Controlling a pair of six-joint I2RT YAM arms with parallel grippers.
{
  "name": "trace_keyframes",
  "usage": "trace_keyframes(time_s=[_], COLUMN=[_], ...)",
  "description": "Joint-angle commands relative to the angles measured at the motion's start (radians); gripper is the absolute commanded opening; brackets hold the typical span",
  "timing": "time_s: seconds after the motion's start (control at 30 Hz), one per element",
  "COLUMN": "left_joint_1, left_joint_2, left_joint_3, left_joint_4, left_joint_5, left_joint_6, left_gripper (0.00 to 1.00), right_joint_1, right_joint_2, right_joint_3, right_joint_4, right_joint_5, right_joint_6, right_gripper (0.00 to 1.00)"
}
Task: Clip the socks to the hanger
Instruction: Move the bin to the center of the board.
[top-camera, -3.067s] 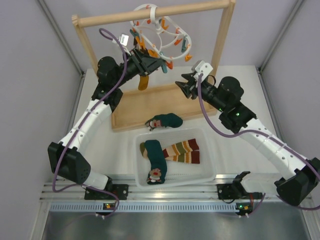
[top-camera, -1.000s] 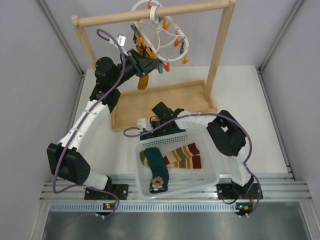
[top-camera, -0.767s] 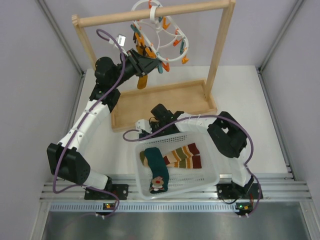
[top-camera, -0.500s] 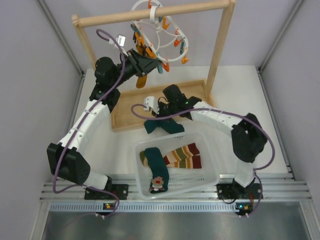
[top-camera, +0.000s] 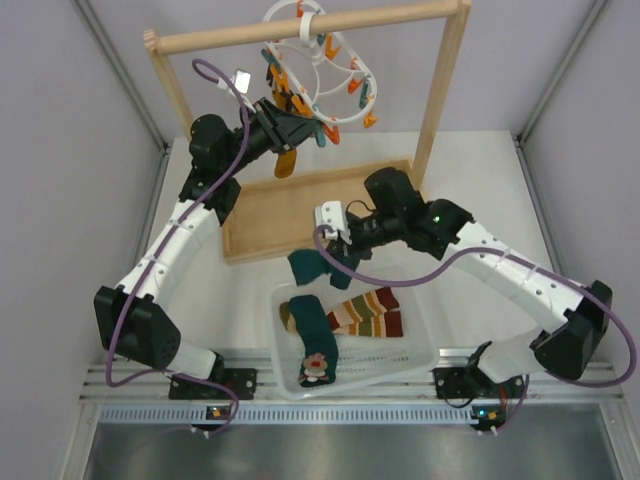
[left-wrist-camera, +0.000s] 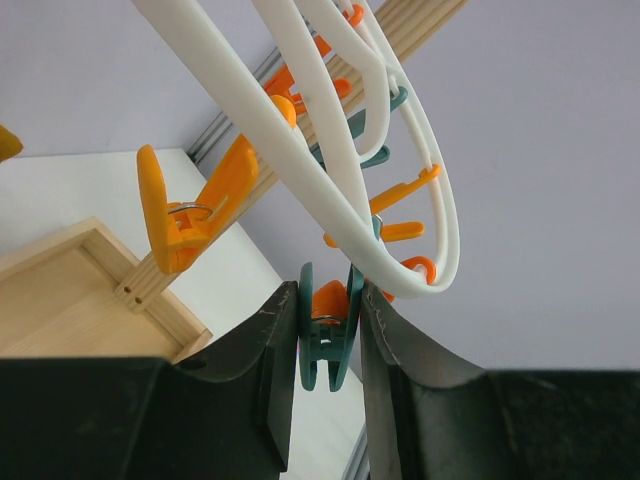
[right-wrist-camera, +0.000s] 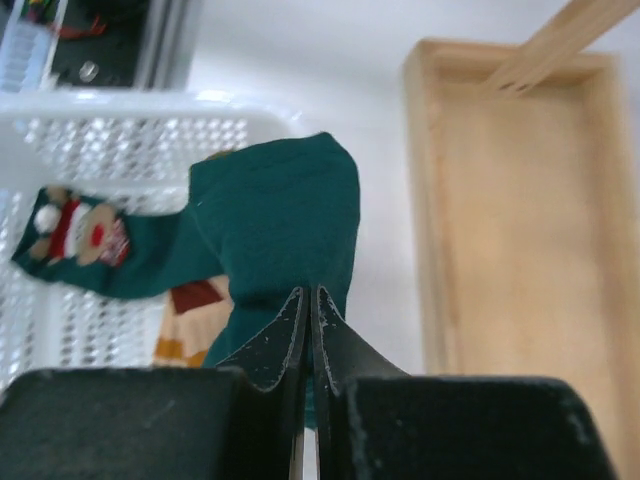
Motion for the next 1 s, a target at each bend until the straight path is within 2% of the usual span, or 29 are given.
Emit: trace_keyframes(time_s=[0.0, 0.1, 0.27, 0.37, 0.53, 0.6, 0.83, 0.97], left_joint_1=[0.017, 0.017, 0.017, 0.017, 0.017, 0.017, 0.017, 0.017], left_joint_2=[-0.013, -0.015, -0.009, -0.004, 0.001, -0.001, -0.001, -0.004], left_joint_3=[-0.004, -0.007, 0.004, 0.007, 0.004, 0.002, -0.007, -0.007], left_joint_4=[0.055, 0.052, 0.038, 0.038, 0.037, 0.037, 0.044, 0.044], left_joint_5=[-0.049, -0.052, -0.052, -0.054, -0.058, -0.058, -0.054, -0.052], left_joint_6=[-0.027, -0.023, -0.01, -0.008, 0.001, 0.0, 0.001, 0.0], left_gripper=[0.18, 0.18, 0.18, 0.18, 0.18, 0.18, 0.18, 0.18], right_joint_1=[0.051, 0.064, 0.03, -0.013, -0.087, -0.097, -0.044, -0.009], right_joint_2=[0.01, 0.051, 0.177, 0.263, 0.293, 0.285, 0.138, 0.11], right_joint_3=[-0.121, -0.219, -0.264, -0.257, -0.217, -0.192, -0.232, -0.252], right_joint_4=[-0.07, 0.042, 0.178, 0.273, 0.357, 0.343, 0.167, 0.082], right_joint_5=[-0.011, 0.067, 0.195, 0.259, 0.342, 0.338, 0.047, 0.018], right_joint_6=[-0.02, -0.018, -0.018, -0.017, 0.012, 0.018, 0.04, 0.026], right_gripper=[0.0, 0.0, 0.0, 0.0, 0.0, 0.0, 0.0, 0.0])
